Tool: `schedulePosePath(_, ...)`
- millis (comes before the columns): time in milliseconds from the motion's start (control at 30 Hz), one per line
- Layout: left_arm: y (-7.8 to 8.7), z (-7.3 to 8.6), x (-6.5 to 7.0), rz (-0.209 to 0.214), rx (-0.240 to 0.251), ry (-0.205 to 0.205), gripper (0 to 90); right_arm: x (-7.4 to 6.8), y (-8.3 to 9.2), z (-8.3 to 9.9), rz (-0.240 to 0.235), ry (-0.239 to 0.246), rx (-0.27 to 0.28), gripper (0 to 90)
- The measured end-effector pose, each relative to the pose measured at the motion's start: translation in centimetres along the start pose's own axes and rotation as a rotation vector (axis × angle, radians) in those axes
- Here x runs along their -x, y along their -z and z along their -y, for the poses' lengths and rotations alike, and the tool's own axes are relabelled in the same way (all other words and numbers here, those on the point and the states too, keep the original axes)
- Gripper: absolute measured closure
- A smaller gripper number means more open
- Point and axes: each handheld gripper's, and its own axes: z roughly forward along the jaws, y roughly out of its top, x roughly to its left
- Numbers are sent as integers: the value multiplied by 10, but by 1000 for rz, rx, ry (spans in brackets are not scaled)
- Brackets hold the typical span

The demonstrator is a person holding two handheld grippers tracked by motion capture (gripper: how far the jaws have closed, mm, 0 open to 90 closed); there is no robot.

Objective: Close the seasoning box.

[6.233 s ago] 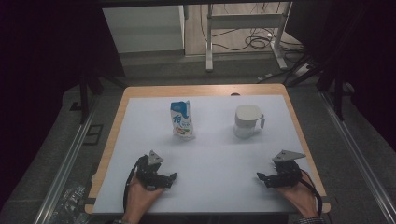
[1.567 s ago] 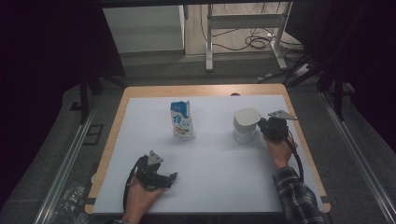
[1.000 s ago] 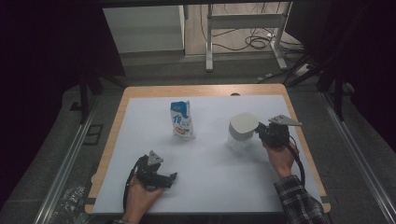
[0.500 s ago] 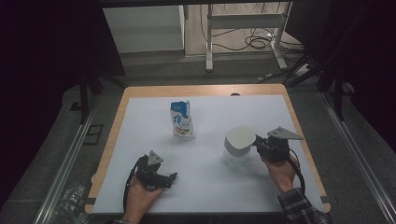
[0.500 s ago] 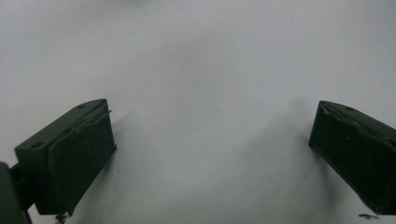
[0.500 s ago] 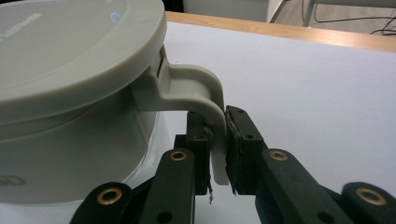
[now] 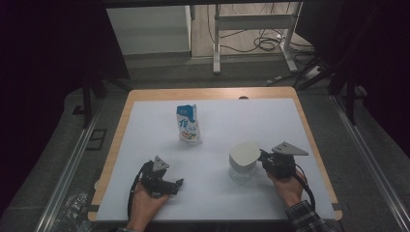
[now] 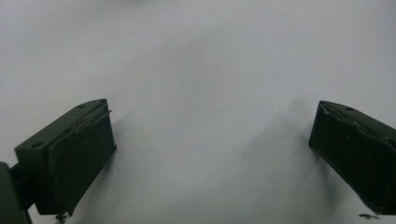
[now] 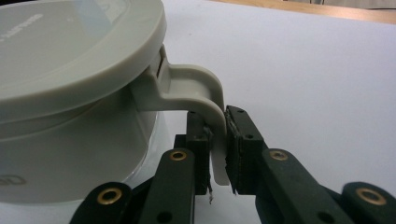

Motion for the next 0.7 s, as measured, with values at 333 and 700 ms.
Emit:
schedulePosePath(333,0,0,0,0,-1,-2,2,1,-1,8,-8,19,10,784)
schedulePosePath(700,0,0,0,-1,-2,-3,2,1,5,5,-22,66,-34,604)
